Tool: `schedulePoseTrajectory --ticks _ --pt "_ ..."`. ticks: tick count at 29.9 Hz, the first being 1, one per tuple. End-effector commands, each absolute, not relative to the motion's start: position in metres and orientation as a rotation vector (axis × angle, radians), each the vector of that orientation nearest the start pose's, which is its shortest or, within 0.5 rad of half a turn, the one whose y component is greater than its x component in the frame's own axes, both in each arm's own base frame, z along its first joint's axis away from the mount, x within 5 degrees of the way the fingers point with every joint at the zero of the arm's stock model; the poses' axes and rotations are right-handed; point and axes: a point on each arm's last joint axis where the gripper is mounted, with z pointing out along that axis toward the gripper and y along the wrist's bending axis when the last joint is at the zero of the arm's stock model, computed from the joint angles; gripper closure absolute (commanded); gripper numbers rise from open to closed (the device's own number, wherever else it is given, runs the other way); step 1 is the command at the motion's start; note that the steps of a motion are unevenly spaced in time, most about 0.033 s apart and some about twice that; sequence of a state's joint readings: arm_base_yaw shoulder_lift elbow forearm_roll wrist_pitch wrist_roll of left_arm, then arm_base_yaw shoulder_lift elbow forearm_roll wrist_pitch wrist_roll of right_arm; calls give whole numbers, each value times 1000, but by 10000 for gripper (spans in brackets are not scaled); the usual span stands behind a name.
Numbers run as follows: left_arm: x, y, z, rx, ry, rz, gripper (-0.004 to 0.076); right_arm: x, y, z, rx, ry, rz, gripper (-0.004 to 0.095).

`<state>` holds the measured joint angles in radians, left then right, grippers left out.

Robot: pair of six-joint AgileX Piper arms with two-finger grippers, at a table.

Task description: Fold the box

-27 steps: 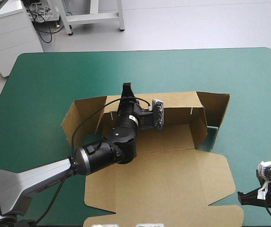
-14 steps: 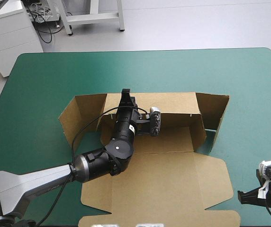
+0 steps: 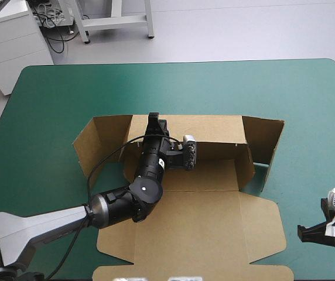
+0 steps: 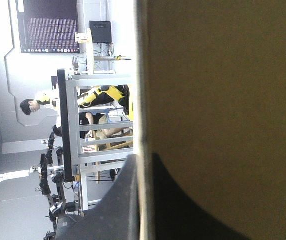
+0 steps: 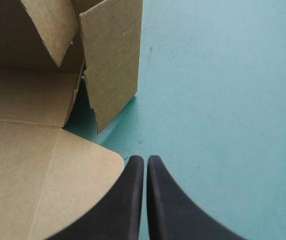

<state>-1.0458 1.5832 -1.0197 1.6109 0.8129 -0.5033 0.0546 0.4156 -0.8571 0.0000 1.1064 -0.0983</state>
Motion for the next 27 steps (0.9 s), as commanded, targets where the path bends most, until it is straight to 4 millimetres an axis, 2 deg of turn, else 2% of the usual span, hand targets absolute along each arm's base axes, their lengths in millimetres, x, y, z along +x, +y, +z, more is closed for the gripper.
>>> schedulePoseTrajectory --ticks 1,3,7,9,16,27 --pt "223 -247 298 1351 1361 861 756 56 3 395 -145 2086 -23 765" --pt "223 -247 298 1351 1361 861 756 66 3 404 -148 2092 -24 633" --pt "223 -247 298 1349 1364 856 756 87 4 429 -146 2072 -24 279" --pt "223 -248 298 1351 1363 854 756 99 5 439 -146 2068 -24 171" --pt "223 -248 298 1351 1363 854 756 162 8 459 -151 2115 -25 172" --pt "223 -247 298 1347 1366 860 756 269 16 452 -157 2231 21 172"
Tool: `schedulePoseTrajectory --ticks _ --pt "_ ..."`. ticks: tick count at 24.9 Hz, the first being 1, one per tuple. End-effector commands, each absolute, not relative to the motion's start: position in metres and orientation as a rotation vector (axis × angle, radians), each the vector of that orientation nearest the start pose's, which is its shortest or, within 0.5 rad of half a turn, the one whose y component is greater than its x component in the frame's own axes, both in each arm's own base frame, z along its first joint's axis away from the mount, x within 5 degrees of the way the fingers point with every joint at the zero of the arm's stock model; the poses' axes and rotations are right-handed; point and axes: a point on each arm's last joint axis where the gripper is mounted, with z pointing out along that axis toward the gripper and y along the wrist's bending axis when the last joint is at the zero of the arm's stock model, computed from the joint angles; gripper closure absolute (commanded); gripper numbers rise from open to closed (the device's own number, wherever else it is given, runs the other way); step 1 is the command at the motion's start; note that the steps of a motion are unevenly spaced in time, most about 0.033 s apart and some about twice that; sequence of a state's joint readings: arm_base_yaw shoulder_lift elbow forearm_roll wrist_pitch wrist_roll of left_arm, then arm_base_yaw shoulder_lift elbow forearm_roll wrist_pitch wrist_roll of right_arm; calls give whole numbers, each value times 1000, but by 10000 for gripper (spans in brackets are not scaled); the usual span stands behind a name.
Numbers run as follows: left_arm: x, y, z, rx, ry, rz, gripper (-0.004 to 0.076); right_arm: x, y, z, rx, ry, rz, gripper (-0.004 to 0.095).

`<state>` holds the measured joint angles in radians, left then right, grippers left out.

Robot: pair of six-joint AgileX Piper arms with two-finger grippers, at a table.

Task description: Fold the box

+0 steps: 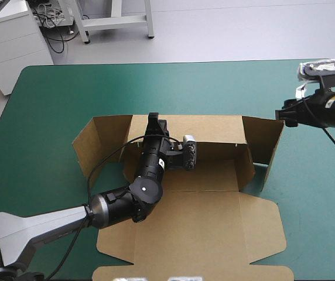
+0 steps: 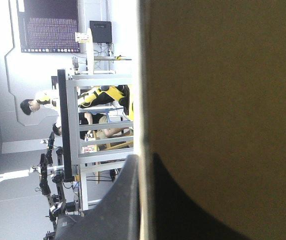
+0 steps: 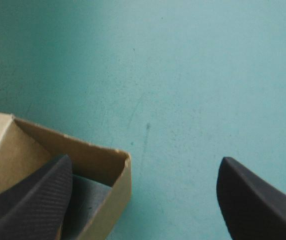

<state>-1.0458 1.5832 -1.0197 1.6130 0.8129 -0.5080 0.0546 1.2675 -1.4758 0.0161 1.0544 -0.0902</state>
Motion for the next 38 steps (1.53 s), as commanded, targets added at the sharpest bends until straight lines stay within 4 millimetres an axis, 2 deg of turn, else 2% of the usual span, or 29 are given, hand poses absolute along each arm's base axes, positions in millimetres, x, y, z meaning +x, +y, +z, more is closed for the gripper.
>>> schedulePoseTrajectory --ticks 1,8,13,16,24,28,38 --pt "223 -247 298 1347 1366 860 756 276 17 453 -156 2230 29 172" --pt "223 -246 299 1339 1370 871 756 332 24 440 -167 2319 88 174" --pt "224 -244 299 1326 1378 891 756 353 25 422 -207 2404 81 174" --pt "224 -244 299 1326 1378 891 755 356 26 411 -239 2479 76 174" --pt "224 -243 298 1321 1401 885 755 350 26 402 -276 2568 79 174" --pt "224 -243 298 1320 1402 887 755 344 28 386 -297 2624 123 174" --pt "224 -243 298 1323 1398 890 755 306 33 391 -380 2568 203 174"
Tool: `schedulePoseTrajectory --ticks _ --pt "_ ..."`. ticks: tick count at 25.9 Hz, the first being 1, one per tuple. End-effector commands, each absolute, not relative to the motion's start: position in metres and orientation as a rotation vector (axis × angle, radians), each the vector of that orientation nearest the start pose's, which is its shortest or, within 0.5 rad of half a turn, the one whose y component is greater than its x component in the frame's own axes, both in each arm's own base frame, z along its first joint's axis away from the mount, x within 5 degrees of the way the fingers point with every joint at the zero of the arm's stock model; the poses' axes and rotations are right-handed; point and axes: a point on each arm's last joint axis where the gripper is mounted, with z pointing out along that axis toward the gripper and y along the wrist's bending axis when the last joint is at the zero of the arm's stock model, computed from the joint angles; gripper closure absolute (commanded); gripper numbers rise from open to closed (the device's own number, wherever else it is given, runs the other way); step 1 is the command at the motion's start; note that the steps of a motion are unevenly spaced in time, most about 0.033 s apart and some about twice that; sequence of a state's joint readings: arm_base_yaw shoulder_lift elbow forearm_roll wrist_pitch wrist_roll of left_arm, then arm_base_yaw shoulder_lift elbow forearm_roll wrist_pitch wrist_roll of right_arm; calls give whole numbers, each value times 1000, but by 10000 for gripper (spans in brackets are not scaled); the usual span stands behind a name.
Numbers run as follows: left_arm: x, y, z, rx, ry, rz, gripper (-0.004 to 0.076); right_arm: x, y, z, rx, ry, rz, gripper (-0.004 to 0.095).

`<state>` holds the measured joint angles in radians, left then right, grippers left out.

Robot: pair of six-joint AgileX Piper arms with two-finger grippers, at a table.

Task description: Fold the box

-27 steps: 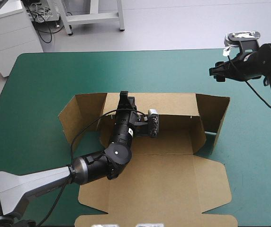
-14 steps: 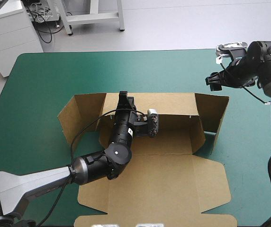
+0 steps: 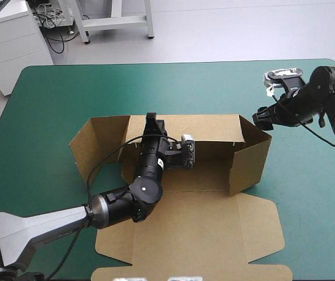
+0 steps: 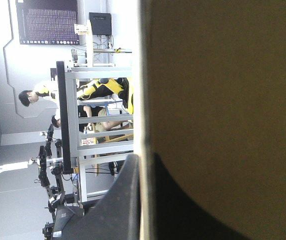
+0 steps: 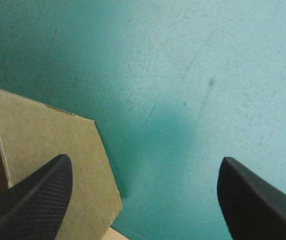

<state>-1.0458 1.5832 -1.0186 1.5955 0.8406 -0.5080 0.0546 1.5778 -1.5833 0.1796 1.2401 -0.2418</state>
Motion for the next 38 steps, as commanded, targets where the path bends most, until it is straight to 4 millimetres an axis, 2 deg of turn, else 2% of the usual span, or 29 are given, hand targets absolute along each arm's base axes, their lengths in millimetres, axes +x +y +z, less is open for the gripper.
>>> schedulePoseTrajectory --ticks 1,11,19,26,38 --pt "224 -243 298 1323 1398 890 755 304 33 390 -388 2569 207 174" --pt "224 -244 298 1325 1397 886 755 274 35 366 -425 2470 235 174" --pt "223 -245 297 1333 1393 861 755 248 38 343 -537 2355 241 174" --pt "223 -245 297 1338 1389 866 755 243 47 332 -658 2306 334 174" --pt "223 -245 297 1338 1391 865 755 230 53 328 -757 2384 455 174"
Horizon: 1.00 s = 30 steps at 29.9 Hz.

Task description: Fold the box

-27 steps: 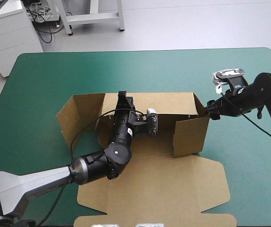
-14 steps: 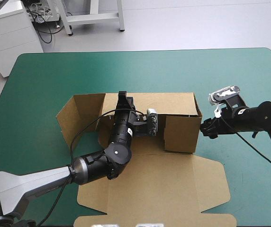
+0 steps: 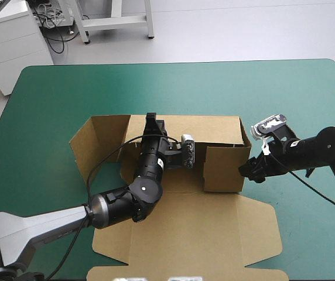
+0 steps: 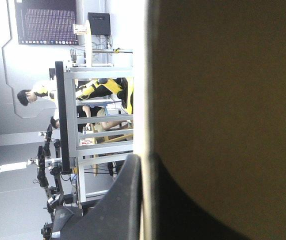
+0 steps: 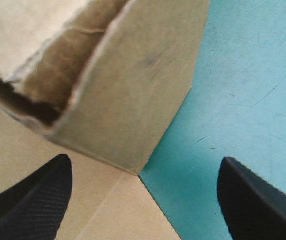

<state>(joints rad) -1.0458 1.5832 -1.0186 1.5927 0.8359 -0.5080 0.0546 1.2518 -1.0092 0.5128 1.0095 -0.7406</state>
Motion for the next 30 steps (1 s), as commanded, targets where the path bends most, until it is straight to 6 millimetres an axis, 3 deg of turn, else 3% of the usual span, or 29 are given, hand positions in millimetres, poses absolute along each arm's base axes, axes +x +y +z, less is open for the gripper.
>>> schedulePoseTrajectory --ticks 1,8,20,30 --pt "223 -245 297 1338 1391 865 755 230 53 329 -760 2380 459 174" --pt "223 -245 298 1329 1415 850 730 233 63 334 -811 2254 557 174" --pt "223 -245 297 1327 1435 833 730 244 89 328 -922 2170 450 183" --pt "221 -245 293 1322 1495 792 730 245 84 325 -928 2196 380 469"
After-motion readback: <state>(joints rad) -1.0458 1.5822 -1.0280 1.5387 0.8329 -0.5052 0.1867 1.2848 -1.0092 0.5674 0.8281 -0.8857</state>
